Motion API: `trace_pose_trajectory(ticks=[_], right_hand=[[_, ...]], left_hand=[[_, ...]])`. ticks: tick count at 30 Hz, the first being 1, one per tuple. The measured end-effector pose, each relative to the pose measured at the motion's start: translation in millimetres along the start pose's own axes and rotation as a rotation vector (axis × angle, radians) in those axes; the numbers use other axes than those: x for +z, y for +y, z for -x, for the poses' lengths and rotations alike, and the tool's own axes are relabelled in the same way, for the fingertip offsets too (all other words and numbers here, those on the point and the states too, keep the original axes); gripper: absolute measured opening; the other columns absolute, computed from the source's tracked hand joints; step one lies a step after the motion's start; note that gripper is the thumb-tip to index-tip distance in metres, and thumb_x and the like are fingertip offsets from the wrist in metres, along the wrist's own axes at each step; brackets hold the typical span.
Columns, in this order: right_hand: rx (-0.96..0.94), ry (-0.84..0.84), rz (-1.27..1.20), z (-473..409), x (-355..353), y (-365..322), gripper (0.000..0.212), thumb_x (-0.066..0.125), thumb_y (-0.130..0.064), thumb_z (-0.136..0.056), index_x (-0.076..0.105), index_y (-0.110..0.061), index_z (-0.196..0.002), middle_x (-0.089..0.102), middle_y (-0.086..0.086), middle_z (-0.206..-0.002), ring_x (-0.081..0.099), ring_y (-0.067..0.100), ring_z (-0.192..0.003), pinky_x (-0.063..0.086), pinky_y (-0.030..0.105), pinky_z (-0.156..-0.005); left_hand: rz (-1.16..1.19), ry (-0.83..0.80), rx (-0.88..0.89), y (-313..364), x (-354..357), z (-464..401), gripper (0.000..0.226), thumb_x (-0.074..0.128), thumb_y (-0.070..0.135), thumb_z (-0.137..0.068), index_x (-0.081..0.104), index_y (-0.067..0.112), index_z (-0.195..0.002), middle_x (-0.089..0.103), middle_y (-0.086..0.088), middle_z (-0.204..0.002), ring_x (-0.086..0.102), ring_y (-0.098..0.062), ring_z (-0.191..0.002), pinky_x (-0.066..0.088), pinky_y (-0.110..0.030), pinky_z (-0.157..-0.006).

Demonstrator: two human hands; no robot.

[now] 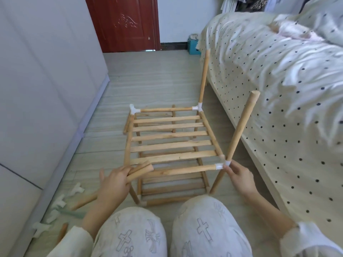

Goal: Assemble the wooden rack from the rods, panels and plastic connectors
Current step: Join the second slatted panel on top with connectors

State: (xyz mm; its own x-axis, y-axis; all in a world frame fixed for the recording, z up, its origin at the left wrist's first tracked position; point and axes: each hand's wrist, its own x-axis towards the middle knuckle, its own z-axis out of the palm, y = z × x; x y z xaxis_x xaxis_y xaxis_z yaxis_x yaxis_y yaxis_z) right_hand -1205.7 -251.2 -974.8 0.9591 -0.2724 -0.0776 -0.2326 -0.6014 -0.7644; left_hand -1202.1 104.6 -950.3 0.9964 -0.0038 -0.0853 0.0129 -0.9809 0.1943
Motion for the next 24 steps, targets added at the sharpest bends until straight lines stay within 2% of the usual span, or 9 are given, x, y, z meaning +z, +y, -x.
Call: trace_pose_trajectory(ticks=[4,8,10,12,15,18,20,22,24], right_hand=[[0.115,0.106,-0.020,-9.3,4.0,-10.9,0.027,0.052,-0.026,-0.094,0.069,-0.012,-0.110,0.069,0.012,-0.086,0.063,0.029,-0.085,0.043,0.031,-0.071],[0.282,0.112,-0.185,-13.7,9.0,-19.6,0.033,0.054,-0.022,-0.092,0.061,-0.011,-0.122,0.068,0.007,-0.092,0.065,0.030,-0.094,0.047,0.039,-0.094],[0.348,0.055,-0.232,-8.0,14.1,-25.0,0.025,0.055,-0.022,-0.091,0.060,-0.007,-0.111,0.065,0.011,-0.097,0.063,0.031,-0.096,0.049,0.045,-0.093],[0.373,-0.118,-0.235,3.7,14.4,-43.2,0.015,0.052,-0.023,-0.093,0.057,-0.010,-0.092,0.061,0.012,-0.091,0.061,0.028,-0.089,0.053,0.042,-0.086],[0.230,-0.473,-0.206,18.6,10.6,-90.4,0.022,0.051,-0.024,-0.096,0.061,-0.006,-0.104,0.065,0.008,-0.091,0.060,0.017,-0.075,0.051,0.028,-0.072],[-0.032,-0.713,-0.158,30.6,16.3,-146.6,0.028,0.052,-0.020,-0.096,0.057,-0.009,-0.121,0.065,0.000,-0.098,0.062,0.008,-0.074,0.051,0.020,-0.072],[-0.212,-0.816,-0.092,39.2,24.9,-183.0,0.035,0.057,-0.023,-0.093,0.054,-0.015,-0.127,0.060,-0.004,-0.107,0.061,0.005,-0.072,0.049,0.015,-0.066],[-0.361,-0.890,-0.024,45.7,35.8,-211.7,0.033,0.062,-0.023,-0.090,0.057,-0.013,-0.120,0.058,-0.003,-0.103,0.056,0.006,-0.064,0.044,0.011,-0.057],[-0.467,-0.890,0.069,49.3,47.0,-229.5,0.027,0.065,-0.022,-0.088,0.060,0.001,-0.100,0.060,0.002,-0.084,0.053,0.008,-0.058,0.042,0.013,-0.053]], left_hand=[[0.443,-0.012,0.026,0.2,2.1,10.3,0.040,0.058,-0.003,-0.082,0.061,0.011,-0.119,0.062,-0.005,-0.119,0.057,-0.023,-0.110,0.039,-0.024,-0.086],[0.605,-0.036,0.002,-1.0,-11.2,23.8,0.028,0.058,0.000,-0.086,0.062,0.019,-0.106,0.064,0.004,-0.103,0.060,-0.013,-0.097,0.039,-0.009,-0.070],[0.637,0.008,-0.011,-2.8,-21.3,25.1,0.030,0.055,0.001,-0.088,0.061,0.015,-0.114,0.063,0.003,-0.107,0.059,-0.014,-0.101,0.038,-0.014,-0.074],[0.737,0.061,-0.043,-7.8,-35.7,24.1,0.031,0.061,0.012,-0.088,0.061,0.013,-0.119,0.064,-0.003,-0.117,0.057,-0.015,-0.110,0.039,-0.023,-0.089],[1.131,0.153,-0.036,-1.4,-69.7,26.0,0.021,0.065,0.027,-0.086,0.064,0.022,-0.106,0.068,-0.004,-0.112,0.062,-0.017,-0.109,0.045,-0.037,-0.099],[1.489,0.218,0.043,18.6,-104.4,26.3,0.016,0.049,0.016,-0.095,0.059,0.014,-0.108,0.071,-0.006,-0.106,0.064,-0.017,-0.107,0.050,-0.029,-0.095],[1.585,0.237,0.111,31.9,-120.5,25.9,0.018,0.045,0.013,-0.096,0.057,0.012,-0.110,0.069,-0.009,-0.108,0.063,-0.017,-0.109,0.049,-0.025,-0.094],[1.631,0.238,0.168,43.5,-131.3,27.3,0.019,0.044,0.012,-0.096,0.057,0.012,-0.110,0.068,-0.013,-0.110,0.062,-0.019,-0.110,0.048,-0.027,-0.096],[1.610,0.262,0.187,49.1,-136.6,28.9,0.018,0.047,0.015,-0.095,0.056,0.012,-0.111,0.068,-0.013,-0.109,0.063,-0.020,-0.110,0.046,-0.030,-0.099]])
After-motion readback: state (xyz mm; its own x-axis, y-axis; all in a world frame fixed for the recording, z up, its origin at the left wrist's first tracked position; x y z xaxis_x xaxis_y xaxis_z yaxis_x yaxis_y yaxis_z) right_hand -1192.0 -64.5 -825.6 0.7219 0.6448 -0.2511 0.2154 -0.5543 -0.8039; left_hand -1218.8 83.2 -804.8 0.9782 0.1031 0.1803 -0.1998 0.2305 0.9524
